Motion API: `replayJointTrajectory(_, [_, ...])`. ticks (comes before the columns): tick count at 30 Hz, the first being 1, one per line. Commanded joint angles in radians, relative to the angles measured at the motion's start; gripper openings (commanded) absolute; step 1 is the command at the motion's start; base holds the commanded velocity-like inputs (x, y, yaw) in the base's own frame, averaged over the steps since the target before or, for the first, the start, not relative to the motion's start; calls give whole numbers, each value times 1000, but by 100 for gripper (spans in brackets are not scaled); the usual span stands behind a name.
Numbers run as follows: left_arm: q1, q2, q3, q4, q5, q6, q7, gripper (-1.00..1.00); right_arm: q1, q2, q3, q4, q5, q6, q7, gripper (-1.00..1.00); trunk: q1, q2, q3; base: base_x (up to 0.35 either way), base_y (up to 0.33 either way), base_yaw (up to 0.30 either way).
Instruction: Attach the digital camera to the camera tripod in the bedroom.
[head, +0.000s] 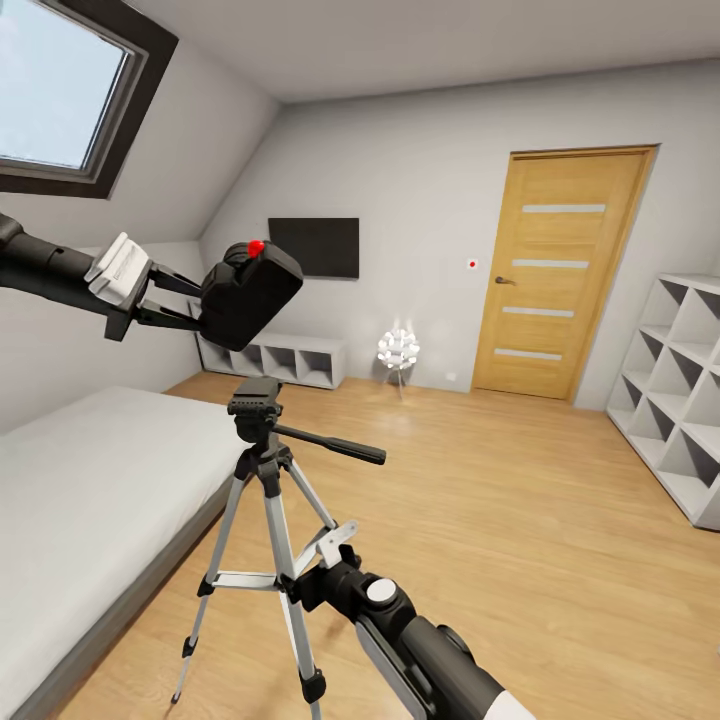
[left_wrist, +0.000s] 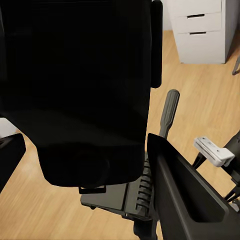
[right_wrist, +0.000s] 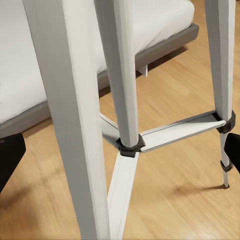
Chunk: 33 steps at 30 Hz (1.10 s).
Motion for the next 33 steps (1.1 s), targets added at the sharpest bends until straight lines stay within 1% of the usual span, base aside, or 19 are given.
replayJointTrajectory(1, [-2, 2, -4, 0, 5, 5, 0, -100, -1, 0, 2, -1, -4, 4, 1, 100, 0, -2, -2, 0, 0, 0])
replayJointTrajectory(9, [-2, 1, -3, 0, 5, 6, 0, -100, -1, 0, 9, -1, -5, -1, 0, 100, 0, -2, -2, 0, 0, 34])
replayJointTrajectory(20, [-2, 0, -4, 1, 5, 5, 0, -100, -2, 0, 11, -1, -6, -1, 0, 100, 0, -2, -2, 0, 0, 133])
replayJointTrajectory(33, [-2, 0, -4, 0, 5, 4, 0, -100, -2, 0, 11, 0, -7, -2, 0, 100, 0, -2, -2, 0, 0, 23])
